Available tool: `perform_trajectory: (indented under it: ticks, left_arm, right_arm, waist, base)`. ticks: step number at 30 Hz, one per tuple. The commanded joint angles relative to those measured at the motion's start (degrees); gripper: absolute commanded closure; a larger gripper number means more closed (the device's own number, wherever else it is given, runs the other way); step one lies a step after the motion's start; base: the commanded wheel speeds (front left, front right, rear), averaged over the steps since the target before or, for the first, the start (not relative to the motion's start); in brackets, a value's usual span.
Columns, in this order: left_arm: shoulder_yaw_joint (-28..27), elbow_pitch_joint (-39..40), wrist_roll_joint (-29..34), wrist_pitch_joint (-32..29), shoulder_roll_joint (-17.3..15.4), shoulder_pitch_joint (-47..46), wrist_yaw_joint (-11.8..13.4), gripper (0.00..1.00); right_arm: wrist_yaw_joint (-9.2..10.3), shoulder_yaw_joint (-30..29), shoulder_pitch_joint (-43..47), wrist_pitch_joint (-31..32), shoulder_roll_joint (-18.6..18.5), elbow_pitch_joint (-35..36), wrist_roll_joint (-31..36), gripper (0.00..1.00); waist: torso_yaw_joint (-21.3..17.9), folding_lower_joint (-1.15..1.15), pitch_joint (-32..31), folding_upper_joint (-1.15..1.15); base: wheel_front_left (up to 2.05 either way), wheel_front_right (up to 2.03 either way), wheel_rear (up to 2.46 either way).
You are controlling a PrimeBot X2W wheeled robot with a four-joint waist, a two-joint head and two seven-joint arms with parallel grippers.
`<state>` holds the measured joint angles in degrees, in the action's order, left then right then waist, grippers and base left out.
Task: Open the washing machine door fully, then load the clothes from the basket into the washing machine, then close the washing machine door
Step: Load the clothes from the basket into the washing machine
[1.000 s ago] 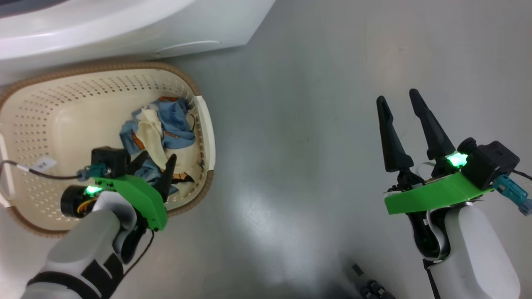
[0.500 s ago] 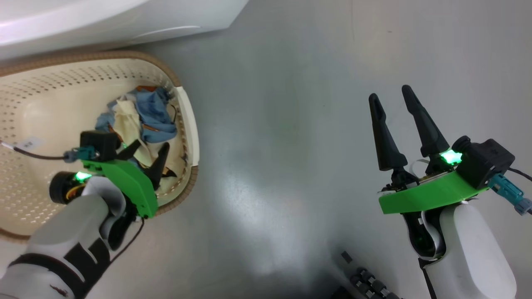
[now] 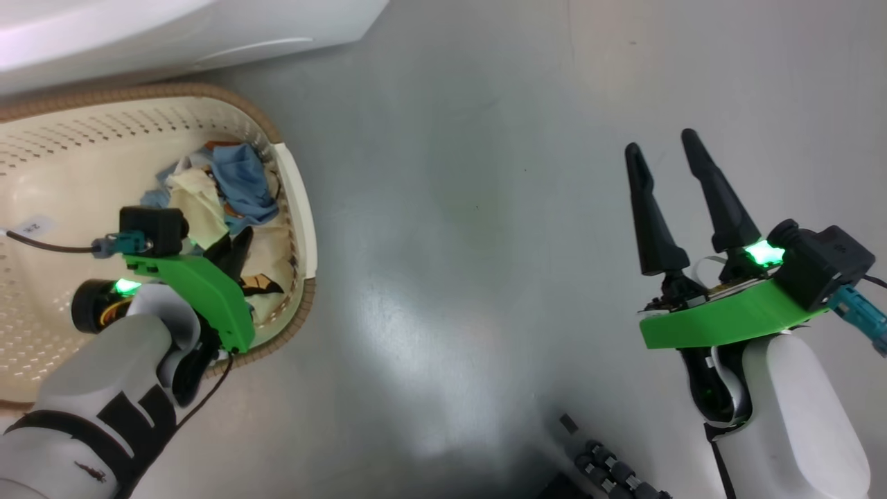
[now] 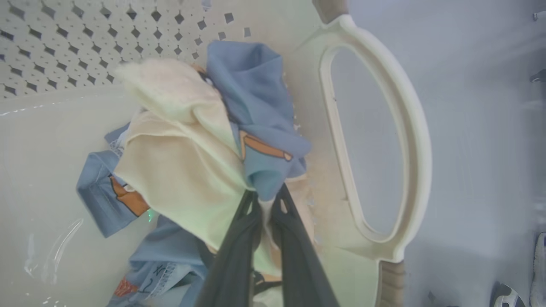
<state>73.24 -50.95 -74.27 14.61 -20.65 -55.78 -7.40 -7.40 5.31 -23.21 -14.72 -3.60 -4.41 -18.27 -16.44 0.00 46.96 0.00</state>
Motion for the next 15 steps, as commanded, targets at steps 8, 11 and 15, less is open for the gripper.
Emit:
perform_trajectory:
  ticks: [8,11,15]
  left_arm:
    - [-8.5,0.8,2.3,0.4,-0.2,0.5,-0.1,1.0]
    - [-14.3,1.8,5.7,0.4,0.1,3.2,-0.1,1.0]
    - [-20.6,2.5,9.6,0.4,0.5,6.6,-0.1,1.0]
  right_arm:
    - [-0.09,-0.7,2.6,-0.3,-0.3,0.7,0.1,0.0]
    - [-0.09,-1.1,3.2,-0.3,-0.4,0.1,0.1,0.0]
    - [-0.09,-1.1,3.9,-0.3,-0.7,-0.5,0.1,0.0]
  waist:
    - [3.2,0.0,-4.4,0.0]
    - [4.6,0.0,-6.6,0.0]
    - [5.8,0.0,-9.0,0.0]
  base:
    - [0.0,0.0,0.0]
    - [0.0,0.0,0.0]
    - [0.0,0.0,0.0]
